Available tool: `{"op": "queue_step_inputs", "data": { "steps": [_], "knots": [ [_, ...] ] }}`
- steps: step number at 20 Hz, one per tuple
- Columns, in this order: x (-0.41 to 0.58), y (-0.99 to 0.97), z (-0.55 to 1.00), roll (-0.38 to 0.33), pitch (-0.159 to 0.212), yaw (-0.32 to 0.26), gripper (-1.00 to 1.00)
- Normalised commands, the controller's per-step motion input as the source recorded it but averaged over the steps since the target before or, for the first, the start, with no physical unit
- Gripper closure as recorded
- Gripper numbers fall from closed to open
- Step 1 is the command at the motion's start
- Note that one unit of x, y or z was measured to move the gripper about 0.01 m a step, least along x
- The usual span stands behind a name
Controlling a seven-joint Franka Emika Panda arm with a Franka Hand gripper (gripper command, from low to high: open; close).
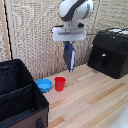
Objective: Discover the targeted book and set your gripper to the appropriate amplitude. Smoothly guide your gripper in the direction of the book and snatch it firmly. Search for the back section of the caddy. Move the held book towards the back section and lightly deposit it inside.
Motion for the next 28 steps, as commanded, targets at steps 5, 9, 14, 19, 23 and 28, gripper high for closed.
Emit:
{"op": "queue_step_inputs", "data": {
  "steps": [5,9,14,19,23,28],
  "knots": [
    [0.063,0.0,0.78,-0.037,0.0,-0.331,1.0],
    [0.001,0.0,0.72,0.005,0.0,-0.343,1.0],
    [0.023,0.01,0.69,0.05,0.0,-0.308,1.0],
    [0.173,0.13,0.73,0.043,0.015,-0.252,1.0],
    [0.17,0.18,0.65,0.084,0.015,-0.241,1.0],
    [0.044,0.35,0.67,0.103,0.0,-0.203,1.0]
  ]
}}
